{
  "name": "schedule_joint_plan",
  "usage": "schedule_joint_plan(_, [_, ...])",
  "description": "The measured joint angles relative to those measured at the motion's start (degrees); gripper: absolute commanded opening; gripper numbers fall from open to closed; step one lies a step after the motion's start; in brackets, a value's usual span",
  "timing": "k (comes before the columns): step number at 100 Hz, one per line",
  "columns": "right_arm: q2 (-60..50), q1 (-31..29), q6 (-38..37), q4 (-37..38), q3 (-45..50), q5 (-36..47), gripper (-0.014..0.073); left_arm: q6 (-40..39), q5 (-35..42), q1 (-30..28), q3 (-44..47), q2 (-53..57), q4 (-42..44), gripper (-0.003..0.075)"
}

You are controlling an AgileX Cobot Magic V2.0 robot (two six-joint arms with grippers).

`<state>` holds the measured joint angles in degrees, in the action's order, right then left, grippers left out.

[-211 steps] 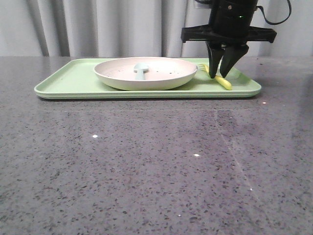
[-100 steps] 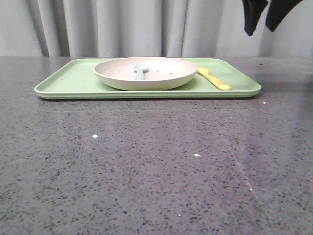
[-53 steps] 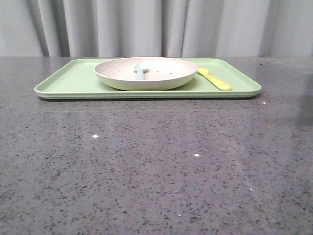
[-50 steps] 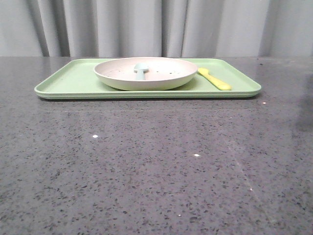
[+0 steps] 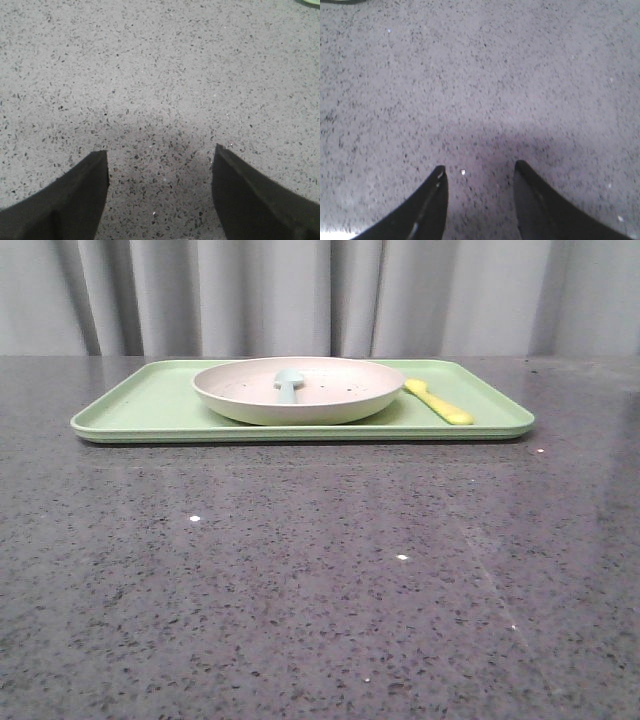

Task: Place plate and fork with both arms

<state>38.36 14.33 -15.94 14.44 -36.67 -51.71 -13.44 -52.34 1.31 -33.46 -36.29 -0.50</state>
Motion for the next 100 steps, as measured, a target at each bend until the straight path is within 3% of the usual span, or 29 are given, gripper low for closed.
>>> schedule_joint_plan(49, [-7.63,0.0,-0.13,0.0,2.81,-1.84,0.0325,0.0,2.23,0.0,0.0,0.0,-0.05,0.044])
schedule_joint_plan(60, [-7.63,0.0,-0.13,0.0,2.81,-1.84,0.0239,0.0,2.63,0.0,0.0,0.0,-0.05,0.0432])
schedule_joint_plan(70, [-7.63,0.0,-0.13,0.0,2.81,-1.84,0.0092,0.0,2.89,0.0,0.0,0.0,-0.05,0.0347])
schedule_joint_plan(81, [-7.63,0.0,-0.13,0.0,2.81,-1.84,-0.0076,0.0,3.07,0.0,0.0,0.0,-0.05,0.0156])
schedule_joint_plan(90, [-7.63,0.0,-0.13,0.0,2.81,-1.84,-0.0069,0.0,3.07,0.0,0.0,0.0,-0.05,-0.0014])
schedule_joint_plan(100, [-7.63,0.0,-0.13,-0.1,2.81,-1.84,-0.0068,0.0,3.11,0.0,0.0,0.0,-0.05,-0.002])
